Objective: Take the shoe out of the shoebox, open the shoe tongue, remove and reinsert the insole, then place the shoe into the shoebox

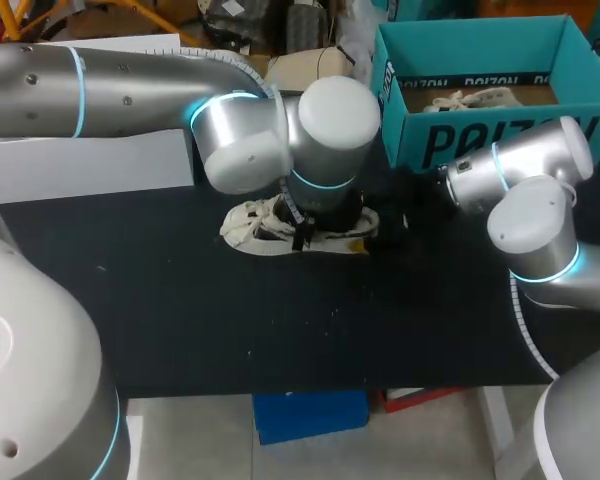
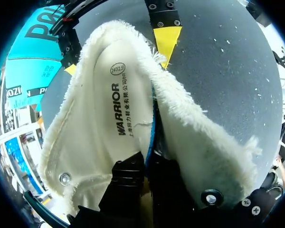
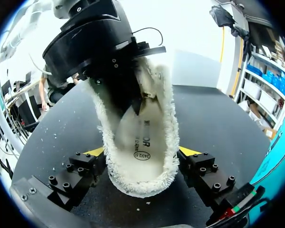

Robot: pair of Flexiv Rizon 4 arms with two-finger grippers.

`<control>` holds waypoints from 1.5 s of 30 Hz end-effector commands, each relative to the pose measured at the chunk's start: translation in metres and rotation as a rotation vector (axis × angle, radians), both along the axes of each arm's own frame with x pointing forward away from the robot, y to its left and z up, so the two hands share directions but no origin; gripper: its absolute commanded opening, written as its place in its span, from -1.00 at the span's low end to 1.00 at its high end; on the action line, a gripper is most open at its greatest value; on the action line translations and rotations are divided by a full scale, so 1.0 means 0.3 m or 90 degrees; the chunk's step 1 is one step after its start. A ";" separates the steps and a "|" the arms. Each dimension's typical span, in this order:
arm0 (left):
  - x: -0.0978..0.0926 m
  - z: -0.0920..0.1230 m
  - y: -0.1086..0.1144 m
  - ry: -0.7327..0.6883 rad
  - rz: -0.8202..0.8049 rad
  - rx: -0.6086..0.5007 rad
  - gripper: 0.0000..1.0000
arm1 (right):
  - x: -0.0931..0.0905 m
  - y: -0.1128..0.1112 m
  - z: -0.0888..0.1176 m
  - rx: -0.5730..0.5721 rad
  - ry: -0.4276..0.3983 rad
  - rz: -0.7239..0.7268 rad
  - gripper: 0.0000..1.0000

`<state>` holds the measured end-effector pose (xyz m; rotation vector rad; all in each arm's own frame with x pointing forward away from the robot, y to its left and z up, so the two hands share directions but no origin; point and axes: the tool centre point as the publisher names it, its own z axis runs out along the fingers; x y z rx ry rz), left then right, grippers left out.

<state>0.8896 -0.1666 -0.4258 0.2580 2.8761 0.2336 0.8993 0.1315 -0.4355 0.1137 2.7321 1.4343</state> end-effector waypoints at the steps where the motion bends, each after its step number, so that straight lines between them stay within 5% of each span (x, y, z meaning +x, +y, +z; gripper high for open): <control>1: 0.014 -0.024 0.016 0.075 -0.029 -0.028 -1.00 | 0.006 -0.008 -0.008 -0.002 0.000 0.000 -1.00; 8: -0.017 0.033 0.021 0.154 -0.012 -0.079 -1.00 | 0.006 -0.008 -0.008 -0.002 0.000 0.000 -1.00; 22: -0.028 0.170 0.035 0.142 -0.006 -0.136 -1.00 | 0.006 -0.008 -0.008 -0.002 0.000 0.000 -1.00; 33: -0.027 0.085 -0.033 0.172 -0.075 -0.167 -1.00 | 0.006 -0.008 -0.008 -0.002 0.000 0.000 -1.00; 35: -0.023 0.075 -0.046 0.172 -0.086 -0.170 -0.45 | 0.006 -0.008 -0.008 -0.002 0.000 0.000 -1.00; 40: -0.009 0.086 -0.064 0.138 -0.092 -0.212 -0.21 | 0.006 -0.008 -0.008 -0.002 0.000 0.000 -1.00; 45: -0.003 0.109 -0.079 0.108 -0.093 -0.243 -0.23 | 0.006 -0.008 -0.008 -0.002 0.000 0.000 -1.00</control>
